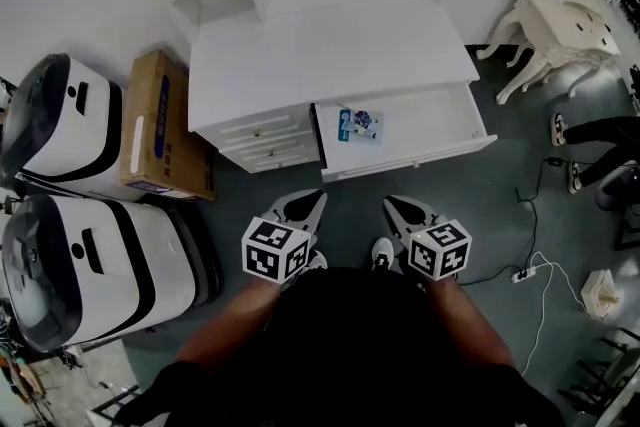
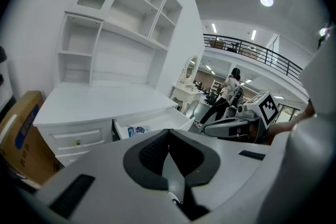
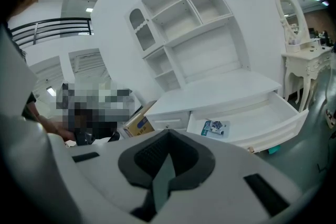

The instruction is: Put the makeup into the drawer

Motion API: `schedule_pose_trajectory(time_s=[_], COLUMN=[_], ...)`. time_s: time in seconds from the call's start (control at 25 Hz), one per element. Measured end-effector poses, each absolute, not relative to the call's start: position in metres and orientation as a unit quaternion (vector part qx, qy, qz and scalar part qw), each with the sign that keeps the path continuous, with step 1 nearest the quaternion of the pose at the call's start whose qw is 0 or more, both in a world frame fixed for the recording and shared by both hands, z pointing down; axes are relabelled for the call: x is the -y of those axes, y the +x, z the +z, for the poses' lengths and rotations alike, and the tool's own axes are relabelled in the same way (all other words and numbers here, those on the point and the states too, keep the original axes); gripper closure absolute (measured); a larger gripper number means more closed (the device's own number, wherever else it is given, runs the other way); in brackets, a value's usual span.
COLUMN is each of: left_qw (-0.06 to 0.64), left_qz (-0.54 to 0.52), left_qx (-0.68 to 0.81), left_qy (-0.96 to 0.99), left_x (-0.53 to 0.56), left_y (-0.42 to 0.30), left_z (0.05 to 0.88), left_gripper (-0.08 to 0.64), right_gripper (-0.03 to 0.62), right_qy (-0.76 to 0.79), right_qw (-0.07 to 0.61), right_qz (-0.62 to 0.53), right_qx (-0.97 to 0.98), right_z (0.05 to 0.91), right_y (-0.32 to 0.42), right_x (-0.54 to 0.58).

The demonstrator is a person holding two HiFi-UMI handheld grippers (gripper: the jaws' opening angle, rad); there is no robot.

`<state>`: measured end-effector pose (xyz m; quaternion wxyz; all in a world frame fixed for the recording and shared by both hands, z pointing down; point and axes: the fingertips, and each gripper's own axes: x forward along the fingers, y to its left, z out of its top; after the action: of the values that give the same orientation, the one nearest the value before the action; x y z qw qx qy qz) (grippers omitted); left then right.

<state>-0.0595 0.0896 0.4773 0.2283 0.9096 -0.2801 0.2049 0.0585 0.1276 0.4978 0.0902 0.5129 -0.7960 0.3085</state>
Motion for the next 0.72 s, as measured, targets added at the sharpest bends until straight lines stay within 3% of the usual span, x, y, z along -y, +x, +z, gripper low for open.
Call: schedule_pose_trajectory(time_s=[0.72], left_qw=[0.225], left_qz=[0.2], left_qx=[0.285], left_qy=[0.91], left_x=[-0.0892], left_y=[-0.0582], left_z=[0.4742], left_gripper=[0.549], right_gripper=[0.566], right_qy=[0.5], right_qw=[0.112], right_qz=[0.289], right_qx=[0.809], right_z=[0.491], right_y=[0.053], right_x=[-0.1263])
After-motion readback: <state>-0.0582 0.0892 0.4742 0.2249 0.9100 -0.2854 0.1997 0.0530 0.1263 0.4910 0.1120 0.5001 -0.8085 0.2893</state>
